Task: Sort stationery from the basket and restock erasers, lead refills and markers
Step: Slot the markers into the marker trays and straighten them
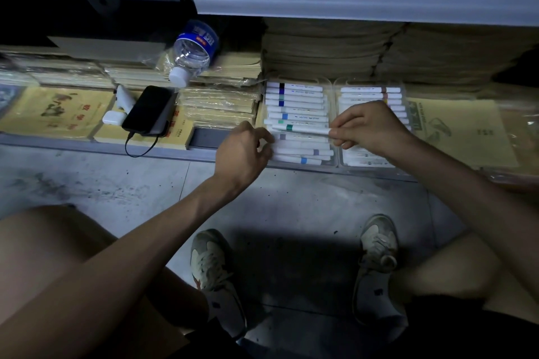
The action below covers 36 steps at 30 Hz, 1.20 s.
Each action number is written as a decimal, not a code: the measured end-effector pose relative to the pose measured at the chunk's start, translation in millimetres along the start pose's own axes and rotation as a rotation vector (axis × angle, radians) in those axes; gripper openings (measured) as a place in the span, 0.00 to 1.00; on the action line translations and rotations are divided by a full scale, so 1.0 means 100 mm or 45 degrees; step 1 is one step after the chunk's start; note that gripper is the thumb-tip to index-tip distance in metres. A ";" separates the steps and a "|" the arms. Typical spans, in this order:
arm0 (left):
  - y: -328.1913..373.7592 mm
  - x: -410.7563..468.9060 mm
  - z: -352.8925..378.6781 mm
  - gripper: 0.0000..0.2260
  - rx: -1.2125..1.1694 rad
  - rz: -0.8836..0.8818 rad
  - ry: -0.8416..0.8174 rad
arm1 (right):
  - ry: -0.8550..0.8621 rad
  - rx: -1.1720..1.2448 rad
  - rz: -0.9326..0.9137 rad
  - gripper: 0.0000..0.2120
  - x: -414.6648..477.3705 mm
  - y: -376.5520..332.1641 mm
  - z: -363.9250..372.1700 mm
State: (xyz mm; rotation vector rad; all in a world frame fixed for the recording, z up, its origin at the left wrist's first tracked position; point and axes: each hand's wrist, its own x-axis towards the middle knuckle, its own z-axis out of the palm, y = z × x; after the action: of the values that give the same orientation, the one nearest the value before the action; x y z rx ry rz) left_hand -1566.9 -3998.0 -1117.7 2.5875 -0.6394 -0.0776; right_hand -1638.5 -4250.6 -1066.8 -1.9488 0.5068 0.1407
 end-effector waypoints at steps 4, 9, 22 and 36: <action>0.04 0.06 -0.01 0.08 -0.374 -0.249 0.047 | -0.036 -0.056 0.008 0.06 0.04 0.13 0.11; 0.02 0.16 0.01 0.12 -0.795 -0.686 -0.025 | -0.041 -0.168 -0.013 0.05 0.09 0.26 0.18; 0.03 0.22 0.08 0.15 -1.267 -1.009 -0.283 | -0.054 -0.129 -0.002 0.05 0.13 0.22 0.26; 0.04 0.21 0.08 0.05 -1.216 -0.997 -0.240 | 0.147 -0.238 -0.042 0.04 0.16 0.29 0.36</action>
State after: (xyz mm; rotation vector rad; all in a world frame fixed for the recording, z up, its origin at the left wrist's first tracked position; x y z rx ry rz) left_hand -1551.6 -4014.1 -1121.6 1.7353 0.3471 -0.6932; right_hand -1631.3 -4232.8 -1112.3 -2.1560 0.5535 0.0557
